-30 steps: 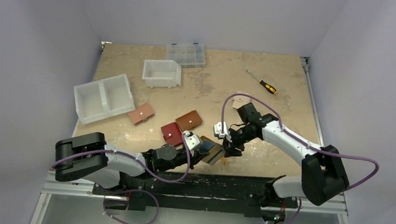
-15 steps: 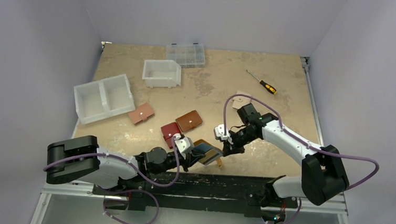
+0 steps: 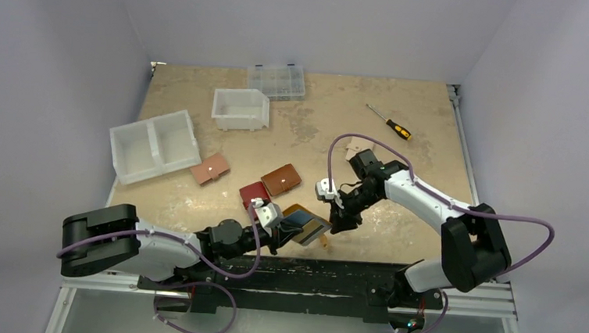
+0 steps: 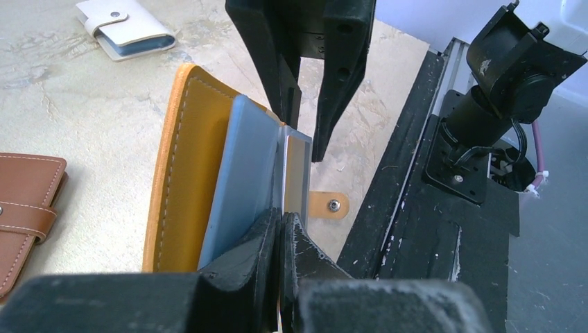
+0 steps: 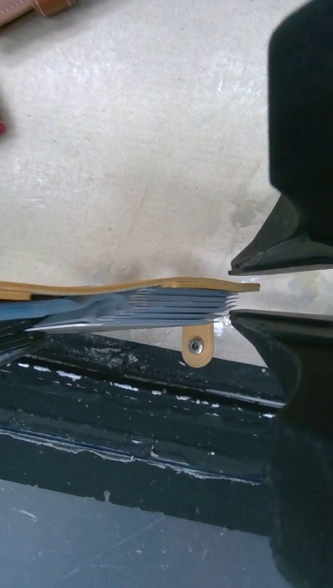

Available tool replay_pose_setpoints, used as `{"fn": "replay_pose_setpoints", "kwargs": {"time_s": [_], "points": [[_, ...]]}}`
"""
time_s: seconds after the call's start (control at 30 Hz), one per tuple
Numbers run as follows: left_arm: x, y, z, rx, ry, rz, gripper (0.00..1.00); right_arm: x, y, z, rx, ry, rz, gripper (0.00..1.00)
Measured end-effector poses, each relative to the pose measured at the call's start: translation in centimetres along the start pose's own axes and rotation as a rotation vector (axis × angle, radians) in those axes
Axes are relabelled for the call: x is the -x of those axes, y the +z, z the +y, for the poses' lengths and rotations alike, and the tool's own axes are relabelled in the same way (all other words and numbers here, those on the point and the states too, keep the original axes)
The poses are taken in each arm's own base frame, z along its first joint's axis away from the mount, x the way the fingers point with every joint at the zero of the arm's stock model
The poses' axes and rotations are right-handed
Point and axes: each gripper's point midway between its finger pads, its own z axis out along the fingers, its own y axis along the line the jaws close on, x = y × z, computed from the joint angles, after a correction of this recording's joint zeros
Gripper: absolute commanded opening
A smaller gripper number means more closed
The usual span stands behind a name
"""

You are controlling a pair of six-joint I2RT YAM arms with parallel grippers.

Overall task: Take the credit cards out of the card holder
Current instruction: Remove the credit card from the card holder.

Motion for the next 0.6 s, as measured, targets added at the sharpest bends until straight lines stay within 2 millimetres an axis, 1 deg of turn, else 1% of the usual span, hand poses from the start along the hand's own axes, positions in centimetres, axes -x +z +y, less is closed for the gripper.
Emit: {"fn": "replay_pose_setpoints", "kwargs": {"time_s": [0.1, 0.17, 0.3, 0.4, 0.5, 0.57, 0.6], "points": [[-0.1, 0.2, 0.0, -0.002, -0.010, -0.008, 0.00, -0.3, 0.0, 0.6, 0.022, 0.014, 0.009, 0.49], [-0.6, 0.4, 0.0, -0.002, -0.023, -0.007, 0.00, -0.4, 0.0, 0.9, 0.034, 0.014, 0.009, 0.54], [-1.2, 0.9, -0.1, -0.003, -0.045, -0.012, 0.00, -0.3, 0.0, 1.3, 0.052, 0.015, 0.002, 0.56], [-1.1, 1.2, -0.2, -0.009, -0.064, -0.037, 0.00, -0.4, 0.1, 1.4, 0.058, 0.022, 0.004, 0.55], [-0.9, 1.4, -0.3, -0.014, -0.079, -0.058, 0.00, -0.5, 0.2, 1.3, 0.062, 0.027, 0.006, 0.50], [-0.9, 1.5, -0.3, -0.014, -0.085, -0.063, 0.00, -0.5, 0.3, 1.3, 0.064, 0.031, 0.007, 0.43], [-0.9, 1.5, -0.3, -0.014, -0.086, -0.065, 0.00, -0.5, 0.3, 1.3, 0.064, 0.033, 0.007, 0.36]]}}
